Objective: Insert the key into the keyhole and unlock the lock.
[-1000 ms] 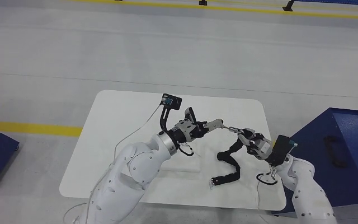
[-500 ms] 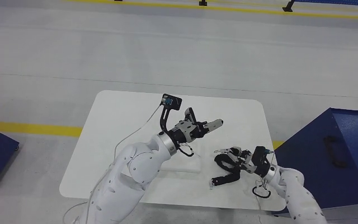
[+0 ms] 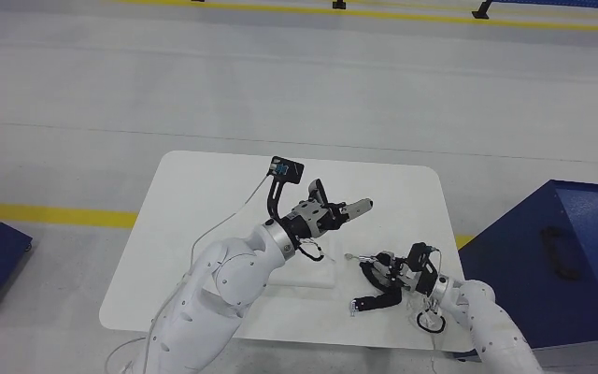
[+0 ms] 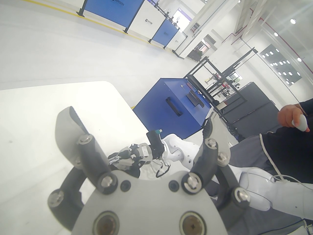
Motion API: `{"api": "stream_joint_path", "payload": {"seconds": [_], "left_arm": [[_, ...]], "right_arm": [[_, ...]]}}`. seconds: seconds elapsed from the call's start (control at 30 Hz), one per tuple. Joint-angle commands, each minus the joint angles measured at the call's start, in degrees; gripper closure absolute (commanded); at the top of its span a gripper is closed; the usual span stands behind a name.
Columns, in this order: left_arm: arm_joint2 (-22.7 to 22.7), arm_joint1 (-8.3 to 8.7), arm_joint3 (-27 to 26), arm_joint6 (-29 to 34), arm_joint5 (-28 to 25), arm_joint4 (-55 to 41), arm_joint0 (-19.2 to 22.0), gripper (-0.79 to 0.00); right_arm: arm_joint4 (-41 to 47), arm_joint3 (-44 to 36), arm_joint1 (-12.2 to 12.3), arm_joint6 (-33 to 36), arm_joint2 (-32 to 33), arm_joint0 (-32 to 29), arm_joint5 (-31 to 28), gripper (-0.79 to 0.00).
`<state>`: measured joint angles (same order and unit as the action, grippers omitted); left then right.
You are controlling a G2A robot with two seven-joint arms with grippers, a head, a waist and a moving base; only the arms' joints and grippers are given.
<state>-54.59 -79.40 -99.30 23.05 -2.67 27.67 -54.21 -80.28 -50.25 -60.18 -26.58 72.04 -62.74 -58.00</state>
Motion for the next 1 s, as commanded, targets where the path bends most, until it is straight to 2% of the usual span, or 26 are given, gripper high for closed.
{"api": "stream_joint_path", "payload": {"seconds": [0.0, 0.17, 0.27, 0.4, 0.57, 0.97], "left_arm": [[0.0, 0.0, 0.0, 0.0, 0.0, 0.0, 0.0, -0.785], [0.0, 0.0, 0.0, 0.0, 0.0, 0.0, 0.0, -0.785], [0.0, 0.0, 0.0, 0.0, 0.0, 0.0, 0.0, -0.785], [0.0, 0.0, 0.0, 0.0, 0.0, 0.0, 0.0, -0.785], [0.0, 0.0, 0.0, 0.0, 0.0, 0.0, 0.0, -0.784], [0.0, 0.0, 0.0, 0.0, 0.0, 0.0, 0.0, -0.784]], "right_arm": [[3.3, -0.8, 0.6, -1.2, -0.8, 0.2, 0.0, -0.785], [11.7, -8.3, 4.8, -5.7, 0.2, -3.1, 0.0, -0.785], [17.8, -14.1, 7.5, -10.4, 4.1, -6.1, 0.0, -0.785], [20.1, -21.2, 10.1, -12.6, 10.4, -10.7, 0.0, -0.785], [21.3, -24.9, 10.7, -12.6, 11.9, -13.1, 0.0, -0.785], [21.3, -24.3, 10.7, -12.5, 11.8, -12.8, 0.0, -0.785]]}}
